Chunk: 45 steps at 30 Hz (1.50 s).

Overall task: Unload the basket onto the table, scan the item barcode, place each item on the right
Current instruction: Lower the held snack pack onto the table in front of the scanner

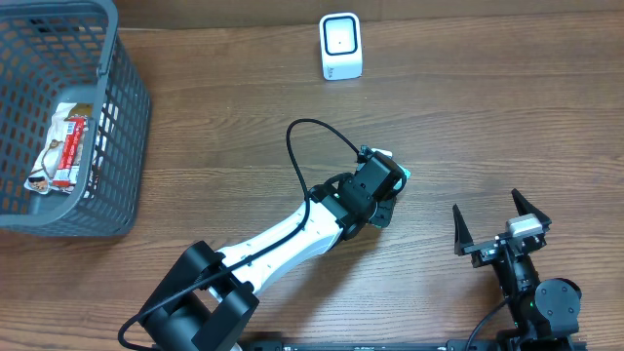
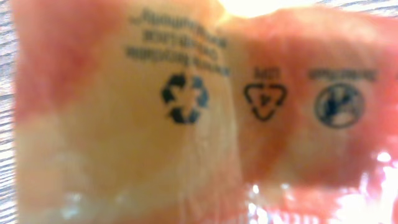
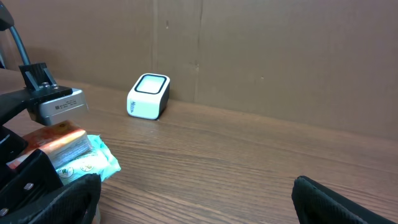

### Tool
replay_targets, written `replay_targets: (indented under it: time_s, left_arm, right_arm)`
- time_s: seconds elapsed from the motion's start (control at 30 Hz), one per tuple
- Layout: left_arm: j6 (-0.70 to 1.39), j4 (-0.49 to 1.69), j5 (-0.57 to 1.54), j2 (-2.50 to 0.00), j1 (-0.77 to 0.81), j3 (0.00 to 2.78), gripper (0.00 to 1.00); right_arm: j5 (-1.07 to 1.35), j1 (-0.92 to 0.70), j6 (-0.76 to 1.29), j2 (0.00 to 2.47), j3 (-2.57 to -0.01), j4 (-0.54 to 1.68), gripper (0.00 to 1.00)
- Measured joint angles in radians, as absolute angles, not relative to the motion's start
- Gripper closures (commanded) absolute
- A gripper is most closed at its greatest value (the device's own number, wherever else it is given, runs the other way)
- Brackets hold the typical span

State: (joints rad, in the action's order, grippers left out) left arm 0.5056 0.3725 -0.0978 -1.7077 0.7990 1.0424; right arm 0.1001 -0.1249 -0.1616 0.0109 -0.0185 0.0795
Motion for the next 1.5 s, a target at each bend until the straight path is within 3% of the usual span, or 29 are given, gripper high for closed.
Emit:
replay_targets:
  time_s: [0.13, 0.33, 0.67, 1.1, 1.5]
  left_arm:
    - [0.504, 0.372, -0.095, -1.71, 0.799, 1.042, 0.35]
    - [0.499, 0.371, -0.08, -1.713, 0.799, 1.042, 0.0]
    - [0.502, 0.384, -0.072, -1.683, 0.799, 1.043, 0.0]
    - [0.467, 0.427, -0.122, -1.411, 0.796, 1.106, 0.0]
    - [0.447, 0.551, -0.012, -1.445, 0.649, 1.107, 0.47]
  right_arm:
    - [0.1, -0.125, -0.162, 0.011, -0.019, 0.08, 0.0]
    - [0.1, -0.125, -0.162, 0.011, -0.019, 0.08, 0.0]
    - [0.1, -0.125, -0.161, 0.011, -0.019, 0.08, 0.0]
    - [0.1, -0.125, -0.162, 0.011, -0.019, 0.08, 0.0]
    - [0.1, -0.125, -0.162, 0.011, -0.019, 0.08, 0.0]
